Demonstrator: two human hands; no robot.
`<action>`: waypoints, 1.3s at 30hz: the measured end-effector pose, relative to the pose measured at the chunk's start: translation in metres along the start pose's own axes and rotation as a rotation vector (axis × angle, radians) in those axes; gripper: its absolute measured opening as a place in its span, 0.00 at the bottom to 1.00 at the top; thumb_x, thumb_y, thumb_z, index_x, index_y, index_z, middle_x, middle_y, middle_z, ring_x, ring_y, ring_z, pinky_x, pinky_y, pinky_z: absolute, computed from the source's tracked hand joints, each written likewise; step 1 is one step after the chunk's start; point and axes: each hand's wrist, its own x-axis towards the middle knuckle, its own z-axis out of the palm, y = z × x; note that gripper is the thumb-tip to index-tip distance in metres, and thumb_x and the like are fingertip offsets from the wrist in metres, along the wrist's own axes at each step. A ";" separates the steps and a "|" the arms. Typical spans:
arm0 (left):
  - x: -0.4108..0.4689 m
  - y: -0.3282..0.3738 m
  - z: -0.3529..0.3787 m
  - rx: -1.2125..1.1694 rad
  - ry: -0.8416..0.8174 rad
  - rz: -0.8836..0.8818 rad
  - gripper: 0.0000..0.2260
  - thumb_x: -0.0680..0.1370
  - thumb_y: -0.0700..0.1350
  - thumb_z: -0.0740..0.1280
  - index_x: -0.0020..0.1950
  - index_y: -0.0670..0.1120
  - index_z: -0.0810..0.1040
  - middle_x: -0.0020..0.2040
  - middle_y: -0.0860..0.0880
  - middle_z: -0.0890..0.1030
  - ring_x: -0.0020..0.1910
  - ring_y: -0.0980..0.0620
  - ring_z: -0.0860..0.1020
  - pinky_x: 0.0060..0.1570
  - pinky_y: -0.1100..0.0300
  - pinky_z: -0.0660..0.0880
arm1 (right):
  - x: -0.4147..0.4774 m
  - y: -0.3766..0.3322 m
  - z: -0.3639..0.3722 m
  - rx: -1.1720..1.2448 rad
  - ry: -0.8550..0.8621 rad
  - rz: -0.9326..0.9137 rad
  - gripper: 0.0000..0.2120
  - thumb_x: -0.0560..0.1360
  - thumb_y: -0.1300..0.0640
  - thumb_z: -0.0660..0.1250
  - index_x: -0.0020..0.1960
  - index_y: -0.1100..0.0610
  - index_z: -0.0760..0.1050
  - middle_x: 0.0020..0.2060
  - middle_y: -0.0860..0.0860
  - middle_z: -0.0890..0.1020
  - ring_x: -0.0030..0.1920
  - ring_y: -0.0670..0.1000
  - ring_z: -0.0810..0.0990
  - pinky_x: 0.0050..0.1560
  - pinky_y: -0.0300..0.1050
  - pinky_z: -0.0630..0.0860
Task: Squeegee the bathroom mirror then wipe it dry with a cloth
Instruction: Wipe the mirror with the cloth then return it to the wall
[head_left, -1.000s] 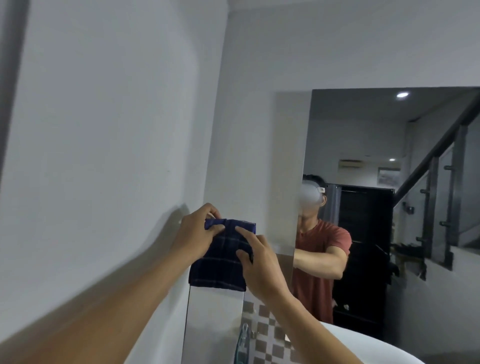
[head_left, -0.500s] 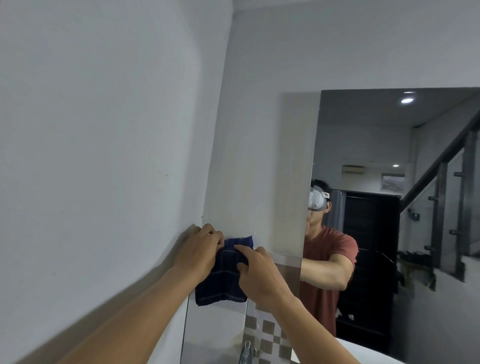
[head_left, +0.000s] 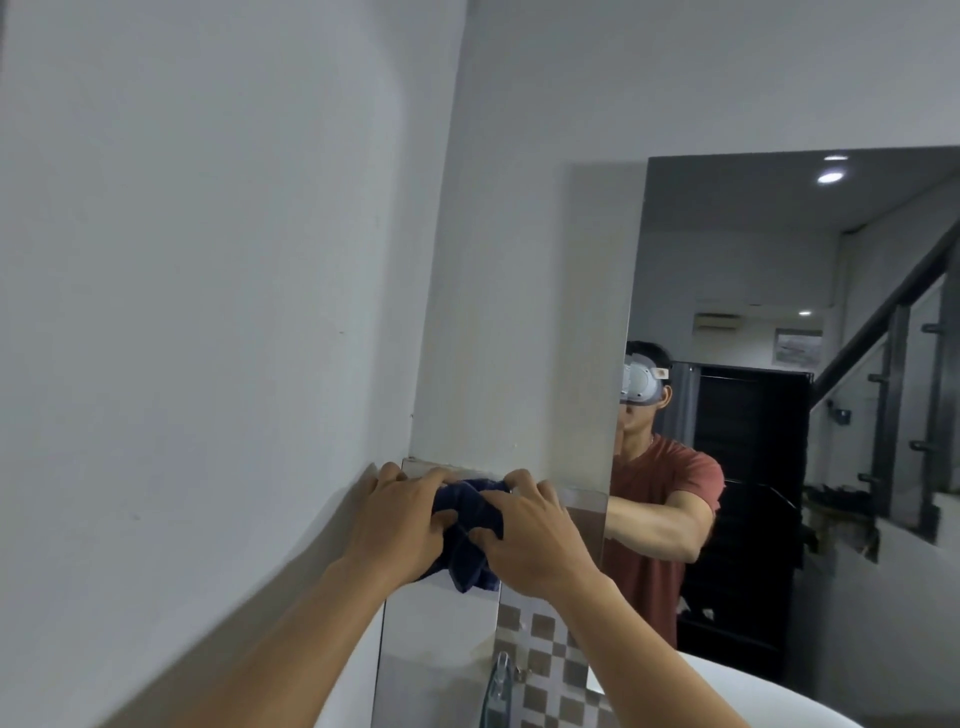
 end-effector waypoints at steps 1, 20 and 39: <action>-0.001 0.000 0.002 -0.012 0.017 -0.005 0.16 0.79 0.51 0.64 0.68 0.59 0.71 0.54 0.55 0.82 0.60 0.50 0.68 0.56 0.55 0.71 | 0.000 0.000 0.000 0.019 -0.012 0.008 0.15 0.80 0.48 0.61 0.64 0.49 0.74 0.60 0.50 0.69 0.62 0.56 0.69 0.60 0.52 0.73; -0.015 0.003 0.002 0.067 0.092 0.010 0.22 0.78 0.50 0.65 0.71 0.61 0.68 0.58 0.60 0.81 0.55 0.51 0.67 0.53 0.57 0.64 | -0.009 0.013 0.006 0.108 0.075 -0.038 0.26 0.80 0.52 0.64 0.77 0.43 0.63 0.69 0.48 0.66 0.64 0.53 0.71 0.63 0.49 0.75; -0.021 0.007 0.018 0.023 0.191 -0.044 0.21 0.77 0.49 0.68 0.69 0.61 0.70 0.54 0.58 0.83 0.58 0.47 0.70 0.56 0.50 0.67 | -0.003 0.024 0.014 0.290 0.029 -0.080 0.30 0.78 0.61 0.65 0.74 0.39 0.64 0.60 0.47 0.81 0.57 0.51 0.79 0.57 0.46 0.76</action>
